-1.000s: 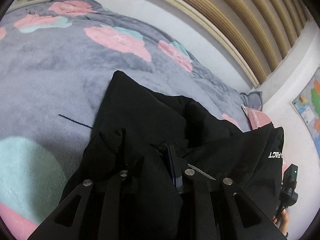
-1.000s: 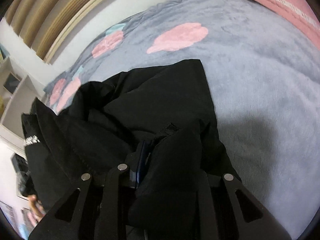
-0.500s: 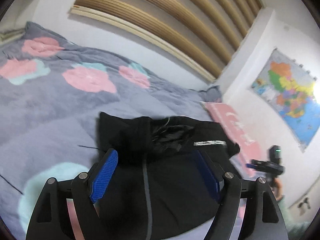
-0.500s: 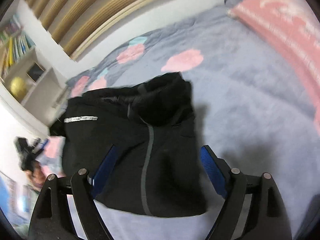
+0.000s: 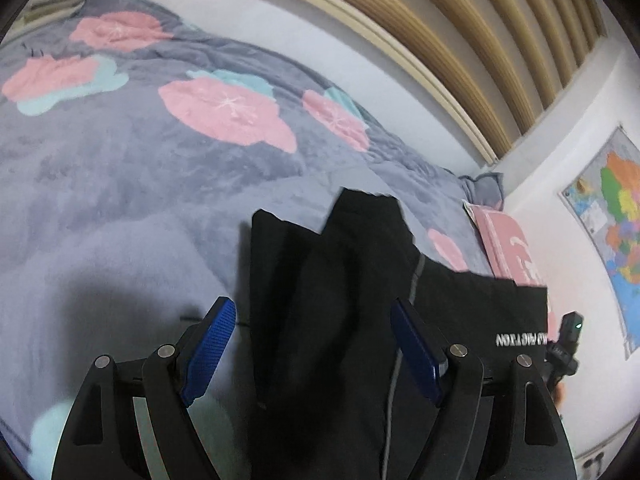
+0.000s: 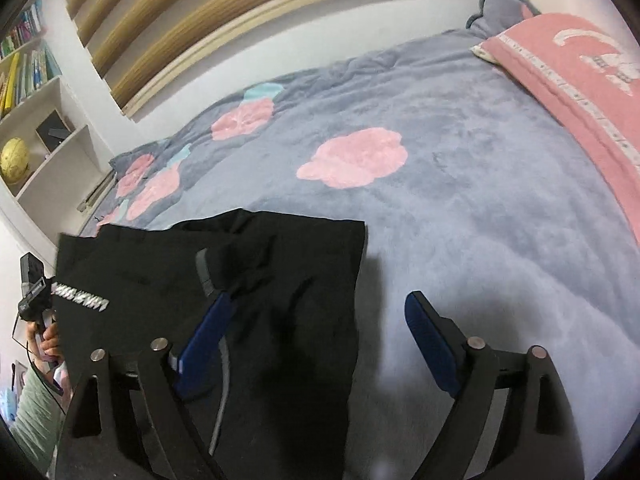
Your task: Fold large clothes
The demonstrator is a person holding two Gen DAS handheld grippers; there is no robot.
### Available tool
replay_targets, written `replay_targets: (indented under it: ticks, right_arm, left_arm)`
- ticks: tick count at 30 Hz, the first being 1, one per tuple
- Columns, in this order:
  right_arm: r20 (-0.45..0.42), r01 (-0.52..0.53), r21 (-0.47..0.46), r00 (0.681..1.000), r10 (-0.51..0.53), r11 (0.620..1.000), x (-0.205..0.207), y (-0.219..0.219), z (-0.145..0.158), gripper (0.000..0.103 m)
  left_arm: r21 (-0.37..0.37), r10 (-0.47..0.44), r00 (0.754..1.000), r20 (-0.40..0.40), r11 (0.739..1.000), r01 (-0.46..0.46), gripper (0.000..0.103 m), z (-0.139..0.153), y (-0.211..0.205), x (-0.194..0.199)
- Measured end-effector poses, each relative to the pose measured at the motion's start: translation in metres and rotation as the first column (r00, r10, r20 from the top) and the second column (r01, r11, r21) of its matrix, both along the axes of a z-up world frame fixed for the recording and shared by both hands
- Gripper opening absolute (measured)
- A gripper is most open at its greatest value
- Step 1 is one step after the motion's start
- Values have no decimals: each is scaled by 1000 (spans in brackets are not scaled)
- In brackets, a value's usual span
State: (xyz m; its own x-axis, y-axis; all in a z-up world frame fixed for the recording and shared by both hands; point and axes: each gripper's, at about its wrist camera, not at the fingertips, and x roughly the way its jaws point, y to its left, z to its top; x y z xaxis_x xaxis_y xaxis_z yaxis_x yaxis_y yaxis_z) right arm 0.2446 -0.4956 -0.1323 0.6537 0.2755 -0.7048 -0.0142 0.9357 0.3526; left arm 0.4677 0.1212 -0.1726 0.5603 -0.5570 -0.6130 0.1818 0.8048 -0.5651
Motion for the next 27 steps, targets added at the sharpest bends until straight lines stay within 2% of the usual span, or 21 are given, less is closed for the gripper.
replay_targets:
  ticks: [4, 6, 7, 8, 9, 10, 11, 13, 14, 16, 19, 21, 23, 25, 27]
  right_arm:
    - [-69, -67, 40, 995, 70, 997, 30, 7, -20, 91]
    - [-47, -127, 12, 991, 128, 992, 28, 22, -18, 69]
    - [-25, -143, -78, 990, 141, 987, 23, 35, -11, 43]
    - [-4, -147, -155, 989, 148, 977, 16, 44, -6, 28]
    - [22, -148, -217, 987, 156, 965, 8, 53, -1, 26]
    - [50, -159, -235, 983, 175, 959, -2, 59, 8, 20]
    - [66, -165, -237, 980, 185, 958, -8, 62, 14, 17]
    - [114, -130, -308, 978, 172, 942, -22, 67, 35, 16]
    - [129, -115, -324, 978, 165, 939, -24, 68, 44, 15]
    - [173, -64, -345, 976, 131, 936, -26, 66, 67, 14]
    - [229, 50, -374, 973, 40, 926, -11, 61, 103, 14]
    - [239, 105, -368, 971, -15, 924, 8, 58, 115, 13]
    - [211, 119, -396, 977, -36, 911, 33, 64, 115, 13]
    - [146, 127, -419, 987, -71, 899, 63, 68, 95, 13]
    - [58, 120, -419, 993, -105, 900, 91, 69, 65, 13]
  left_arm:
    - [-101, -95, 992, -84, 991, 86, 81, -12, -11, 28]
    - [-113, -166, 983, -83, 981, 156, 79, -11, -29, 32]
    - [-78, -176, 983, -60, 982, 171, 53, -7, -36, 28]
    - [-15, -191, 981, -32, 982, 190, 29, -1, -45, 23]
    - [57, -203, 979, -9, 977, 203, 10, 4, -53, 16]
    - [101, -198, 980, 18, 975, 196, 9, 11, -57, 7]
    - [123, -194, 979, 56, 975, 186, 9, 19, -58, -2]
    - [146, -175, 976, 131, 977, 156, 8, 40, -55, -20]
    - [138, -149, 976, 156, 982, 128, 8, 51, -49, -24]
    - [75, -90, 974, 208, 994, 75, 8, 77, -35, -30]
    - [64, 6, 962, 272, 998, -24, 8, 110, -26, -26]
    - [55, 72, 963, 260, 994, -89, 8, 118, -30, -12]
    - [107, 115, 958, 261, 983, -147, 8, 115, -37, 2]
    - [175, 152, 959, 238, 965, -196, 8, 100, -46, 21]
    - [212, 194, 969, 152, 951, -223, 8, 70, -47, 44]
